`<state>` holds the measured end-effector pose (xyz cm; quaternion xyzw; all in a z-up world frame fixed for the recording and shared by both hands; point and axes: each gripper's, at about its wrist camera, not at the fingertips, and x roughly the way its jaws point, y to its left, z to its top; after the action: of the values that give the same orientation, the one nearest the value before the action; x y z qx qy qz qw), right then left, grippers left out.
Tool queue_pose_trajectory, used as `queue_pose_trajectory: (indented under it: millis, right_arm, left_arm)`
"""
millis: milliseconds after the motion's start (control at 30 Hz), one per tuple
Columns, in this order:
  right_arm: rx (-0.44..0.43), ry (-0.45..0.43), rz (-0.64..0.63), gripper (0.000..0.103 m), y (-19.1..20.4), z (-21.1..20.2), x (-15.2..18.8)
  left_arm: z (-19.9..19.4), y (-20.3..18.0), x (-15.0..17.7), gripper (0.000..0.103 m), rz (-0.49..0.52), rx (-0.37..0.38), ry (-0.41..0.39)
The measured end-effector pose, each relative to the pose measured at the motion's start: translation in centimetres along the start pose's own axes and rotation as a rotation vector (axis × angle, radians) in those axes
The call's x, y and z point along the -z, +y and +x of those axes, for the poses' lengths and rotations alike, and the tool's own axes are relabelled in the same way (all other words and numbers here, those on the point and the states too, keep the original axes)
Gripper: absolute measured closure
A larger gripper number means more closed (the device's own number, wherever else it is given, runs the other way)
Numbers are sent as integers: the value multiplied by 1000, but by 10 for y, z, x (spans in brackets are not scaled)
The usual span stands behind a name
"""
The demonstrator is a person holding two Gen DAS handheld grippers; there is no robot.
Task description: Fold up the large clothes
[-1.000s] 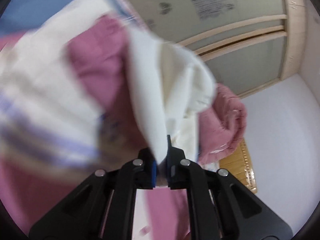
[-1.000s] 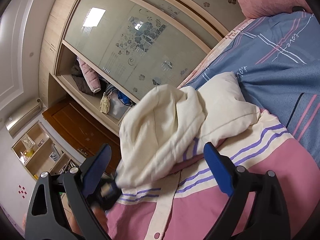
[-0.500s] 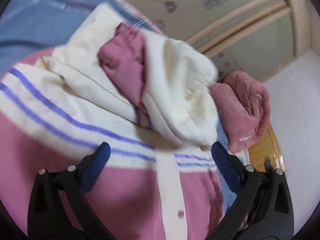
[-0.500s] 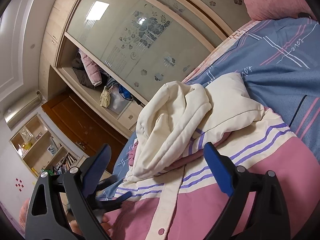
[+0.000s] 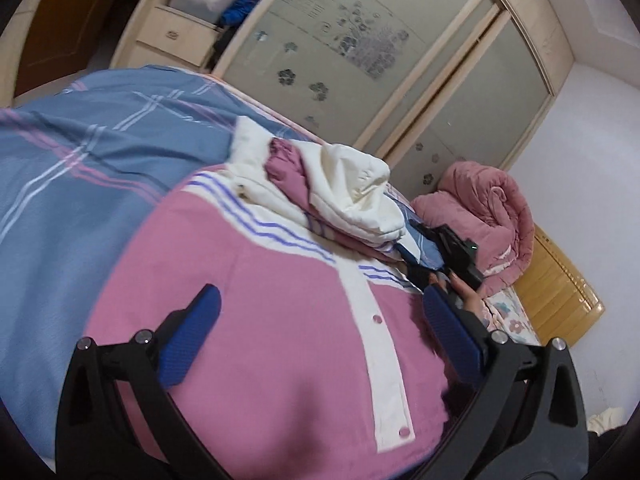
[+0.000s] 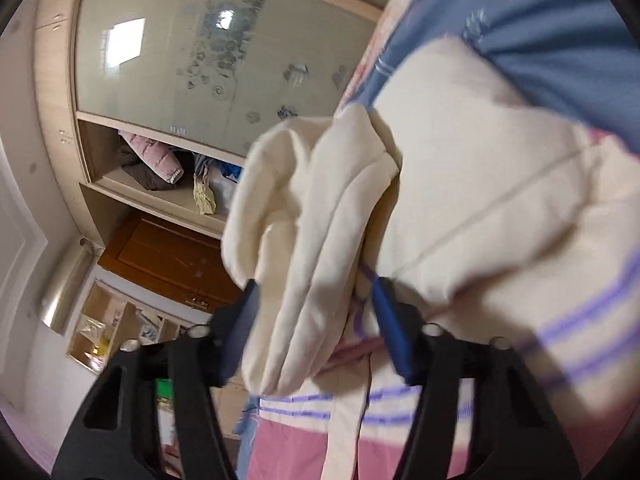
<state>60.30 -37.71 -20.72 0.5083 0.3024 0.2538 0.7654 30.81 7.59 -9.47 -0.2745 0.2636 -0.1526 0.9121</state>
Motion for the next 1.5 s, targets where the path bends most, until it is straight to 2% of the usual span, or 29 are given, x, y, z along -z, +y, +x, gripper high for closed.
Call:
queue_pose_trajectory:
  millis: [33,100,200,367,467,567,633,667,700,733,767,800,867,1000,1067,1167,1333,1500]
  right_arm:
    - [-1,12,22,59,-7,8,-3]
    - [-4,15,59,91,-17,13,-5]
    - [39,-17,87,96,-21,3,5]
    - [197,27,56,97,-4,-12,48]
    - [322,25,71,97,-17,-16,63]
    - [397,34,-13,97,-13,-12,62]
    - [420,47,-107,90,-7,-7,62]
    - [416,46,-133,83,-3,-7,63]
    - [406,46,-143,67,-1,-9,64]
    - [388,42,-147,57,3,-14,67]
    - [376,21,-155,37,13,-24,71]
    - [378,5,-169,23,23,-30,75]
    - [438,-37,-257,13,50,-53,90]
    - [558,-75,-474,5,93,-99,135]
    - [584,-113,-617,1,114,-130,171]
    - [672,-181,-771,1,129,-161,216]
    - [745,-185,-876,1,147,-222,277]
    - [766,-177,-871,1,164,-261,308]
  left_arm:
    - [-8,2,0,2,-4,-7,-3]
    - [-21,4,-1,2,-3,-18,-19]
    - [-35,6,0,2,7,-31,-44]
    - [-36,8,3,2,3,-19,-52]
    - [-30,14,8,2,-32,-15,-21]
    - [-27,13,14,2,-48,-6,-1]
    - [-29,9,17,2,-33,-11,0]
    - [-30,6,17,2,-24,-13,-2]
    - [-33,1,19,2,-8,-15,-6]
    - [-34,-3,19,2,3,-19,-10]
    - [-38,-9,21,2,30,-29,-20]
    - [-41,-14,22,2,57,-46,-27]
    - [-47,-25,27,2,118,-87,-40]
    - [-58,-39,36,2,189,-127,-58]
    - [-61,-43,41,2,198,-134,-59]
    - [-68,-56,53,2,269,-175,-54]
    - [-88,-77,72,2,408,-230,-61]
    - [-106,-90,83,2,432,-221,-38]
